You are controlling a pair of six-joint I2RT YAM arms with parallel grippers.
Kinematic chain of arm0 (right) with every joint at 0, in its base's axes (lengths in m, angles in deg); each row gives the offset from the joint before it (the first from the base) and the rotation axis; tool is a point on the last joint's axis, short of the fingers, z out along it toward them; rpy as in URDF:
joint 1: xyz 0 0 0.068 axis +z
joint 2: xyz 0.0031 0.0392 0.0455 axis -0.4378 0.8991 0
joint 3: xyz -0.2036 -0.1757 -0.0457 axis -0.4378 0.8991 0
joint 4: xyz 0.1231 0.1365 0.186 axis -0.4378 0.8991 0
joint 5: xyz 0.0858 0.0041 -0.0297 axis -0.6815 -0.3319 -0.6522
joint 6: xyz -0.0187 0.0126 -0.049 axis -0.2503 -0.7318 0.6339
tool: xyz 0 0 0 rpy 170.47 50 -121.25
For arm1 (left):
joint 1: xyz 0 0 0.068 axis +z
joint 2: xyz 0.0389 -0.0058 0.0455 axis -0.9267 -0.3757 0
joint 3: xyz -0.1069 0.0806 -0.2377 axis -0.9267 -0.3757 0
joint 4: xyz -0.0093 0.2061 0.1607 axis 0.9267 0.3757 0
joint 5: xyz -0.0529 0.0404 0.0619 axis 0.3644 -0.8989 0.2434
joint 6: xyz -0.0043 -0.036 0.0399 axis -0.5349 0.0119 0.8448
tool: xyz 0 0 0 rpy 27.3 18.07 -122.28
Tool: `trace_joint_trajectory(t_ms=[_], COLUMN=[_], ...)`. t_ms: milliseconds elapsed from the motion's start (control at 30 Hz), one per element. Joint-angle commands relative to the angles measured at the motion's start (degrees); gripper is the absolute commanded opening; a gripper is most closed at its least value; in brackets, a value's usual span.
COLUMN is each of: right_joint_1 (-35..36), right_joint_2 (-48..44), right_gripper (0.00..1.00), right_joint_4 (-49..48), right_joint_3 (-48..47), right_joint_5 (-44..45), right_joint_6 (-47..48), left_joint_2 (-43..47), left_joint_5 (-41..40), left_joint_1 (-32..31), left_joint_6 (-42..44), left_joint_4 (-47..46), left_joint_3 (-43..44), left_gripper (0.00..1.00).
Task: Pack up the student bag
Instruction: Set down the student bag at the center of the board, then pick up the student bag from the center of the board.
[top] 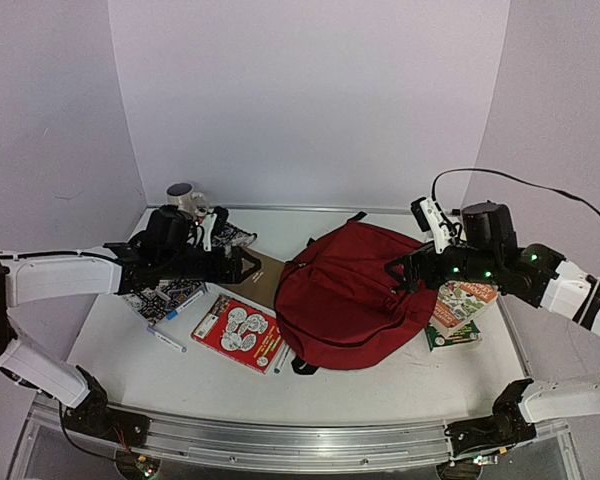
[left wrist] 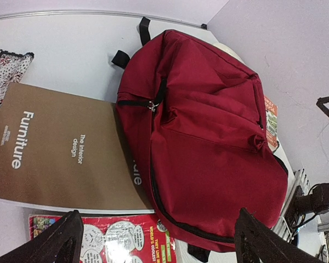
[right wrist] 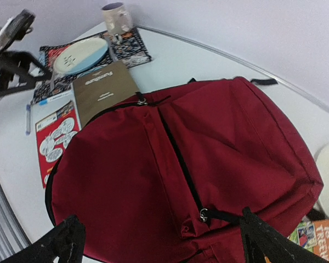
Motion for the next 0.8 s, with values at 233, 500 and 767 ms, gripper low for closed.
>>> trace_joint_trajectory(t_ms=[233, 500, 767], right_joint_1=[-0.94, -1.45, -3.05], right_joint_2=[1.17, 10.17, 20.82], right_gripper=[0.96, 0.91, 0.84], right_joint_4=[4.3, -2.17, -10.49], right_joint_3=[6.27, 7.54, 6.46], right_joint_5=[19.54, 16.05, 15.19], right_joint_6=[-29.87, -33.48, -32.34], left_joint_2=[-12.49, -21.63, -27.83], left_joint_5=[-1.18, 0.7, 3.41], left_joint_1=[-3.75, -5.05, -7.31], left_joint_6=[2.81, 3.86, 3.59], left_joint_4=[-3.84, -3.96, -4.06], left_joint_3=[10.74, 15.86, 18.33], left_gripper=[0.94, 0.87, 0.75])
